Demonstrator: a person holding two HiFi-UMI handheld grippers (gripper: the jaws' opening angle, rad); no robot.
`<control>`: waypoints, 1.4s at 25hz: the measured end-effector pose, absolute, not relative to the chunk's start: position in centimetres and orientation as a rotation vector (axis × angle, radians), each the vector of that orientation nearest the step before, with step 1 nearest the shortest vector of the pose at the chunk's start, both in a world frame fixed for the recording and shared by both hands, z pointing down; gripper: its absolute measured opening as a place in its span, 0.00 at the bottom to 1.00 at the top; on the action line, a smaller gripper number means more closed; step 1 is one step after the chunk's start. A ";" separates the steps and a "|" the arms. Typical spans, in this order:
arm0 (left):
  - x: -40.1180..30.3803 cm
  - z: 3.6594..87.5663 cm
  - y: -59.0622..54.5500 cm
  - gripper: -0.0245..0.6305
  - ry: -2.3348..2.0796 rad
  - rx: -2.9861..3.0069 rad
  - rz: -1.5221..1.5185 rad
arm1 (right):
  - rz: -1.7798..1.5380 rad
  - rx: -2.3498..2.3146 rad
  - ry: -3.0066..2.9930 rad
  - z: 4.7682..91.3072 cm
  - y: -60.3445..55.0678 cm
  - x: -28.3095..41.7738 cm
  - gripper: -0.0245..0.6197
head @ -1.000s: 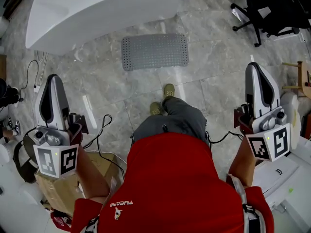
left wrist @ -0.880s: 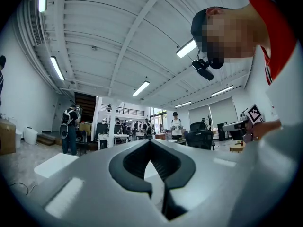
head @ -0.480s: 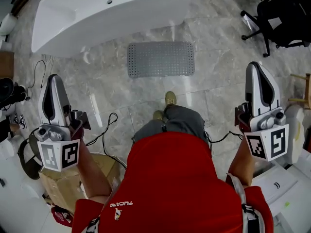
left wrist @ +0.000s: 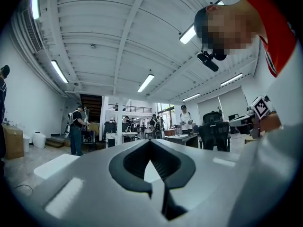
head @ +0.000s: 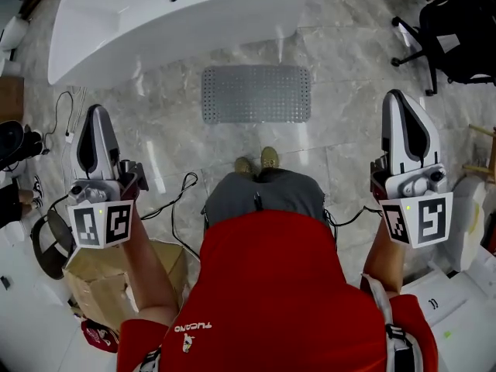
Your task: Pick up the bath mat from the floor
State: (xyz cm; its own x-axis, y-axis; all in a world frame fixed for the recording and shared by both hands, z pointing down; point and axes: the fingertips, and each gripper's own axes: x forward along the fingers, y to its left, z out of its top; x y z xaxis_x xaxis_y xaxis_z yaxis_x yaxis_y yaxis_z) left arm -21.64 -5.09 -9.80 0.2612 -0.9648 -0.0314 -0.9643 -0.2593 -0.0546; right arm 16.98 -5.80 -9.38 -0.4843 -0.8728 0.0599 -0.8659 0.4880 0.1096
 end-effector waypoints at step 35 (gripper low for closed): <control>-25.9 19.4 -15.1 0.04 1.954 -2.634 -0.186 | 0.318 1.656 -2.388 19.9 -13.4 15.8 0.06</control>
State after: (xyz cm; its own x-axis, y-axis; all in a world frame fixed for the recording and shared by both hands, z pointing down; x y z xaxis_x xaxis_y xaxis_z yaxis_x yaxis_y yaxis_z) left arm -25.93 -15.13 19.38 0.2894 -0.9410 0.1753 -0.9572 -0.2855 0.0473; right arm 15.79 -13.44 19.88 -0.3419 -0.8911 0.2984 -0.9381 0.3422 -0.0528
